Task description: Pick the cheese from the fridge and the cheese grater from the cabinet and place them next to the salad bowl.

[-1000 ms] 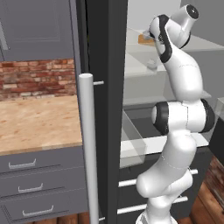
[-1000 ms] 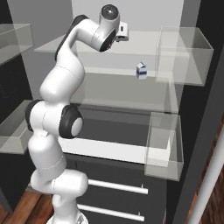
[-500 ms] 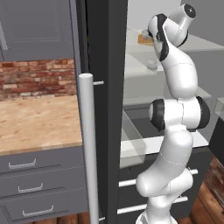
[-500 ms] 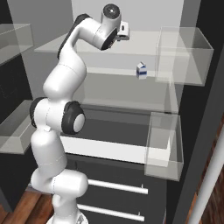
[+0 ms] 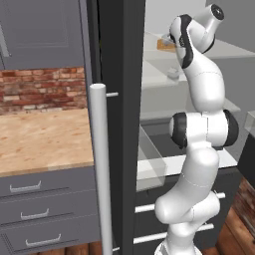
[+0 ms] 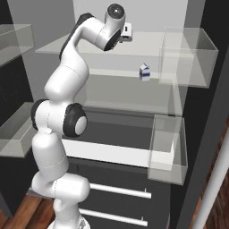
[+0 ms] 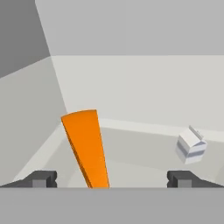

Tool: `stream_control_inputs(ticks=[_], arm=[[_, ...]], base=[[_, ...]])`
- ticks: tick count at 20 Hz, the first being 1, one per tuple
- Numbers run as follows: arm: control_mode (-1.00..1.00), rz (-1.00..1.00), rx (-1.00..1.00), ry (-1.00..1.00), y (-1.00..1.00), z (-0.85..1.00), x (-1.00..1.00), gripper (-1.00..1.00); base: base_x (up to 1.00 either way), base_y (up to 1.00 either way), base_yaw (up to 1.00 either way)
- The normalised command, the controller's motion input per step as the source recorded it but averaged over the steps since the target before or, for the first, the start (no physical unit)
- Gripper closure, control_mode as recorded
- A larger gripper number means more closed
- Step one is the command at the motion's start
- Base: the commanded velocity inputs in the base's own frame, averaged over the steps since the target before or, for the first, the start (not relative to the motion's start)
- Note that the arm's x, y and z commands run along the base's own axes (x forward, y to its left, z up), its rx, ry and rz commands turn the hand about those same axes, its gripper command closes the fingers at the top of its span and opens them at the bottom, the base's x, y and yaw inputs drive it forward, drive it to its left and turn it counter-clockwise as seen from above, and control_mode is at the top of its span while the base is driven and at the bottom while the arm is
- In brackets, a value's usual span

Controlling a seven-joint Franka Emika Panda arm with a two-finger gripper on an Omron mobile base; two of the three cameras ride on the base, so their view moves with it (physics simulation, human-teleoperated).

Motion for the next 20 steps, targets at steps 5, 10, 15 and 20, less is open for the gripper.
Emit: stream_control_inputs(ticks=[5,10,15,20], arm=[[-1.0,0.04,0.0,-0.02,0.07,-0.12,0.04,-1.0],[-1.0,0.02,0.0,-0.04,0.12,-0.05,0.08,-1.0],[-1.0,0.03,0.0,-0.02,0.17,-0.13,0.0,-1.0],[-1.0,0.05,0.0,0.0,0.11,-0.18,0.0,-1.0]], base=[[0.0,0.0,0.0],[0.0,0.0,0.0],[0.0,0.0,0.0],[0.0,0.0,0.0]])
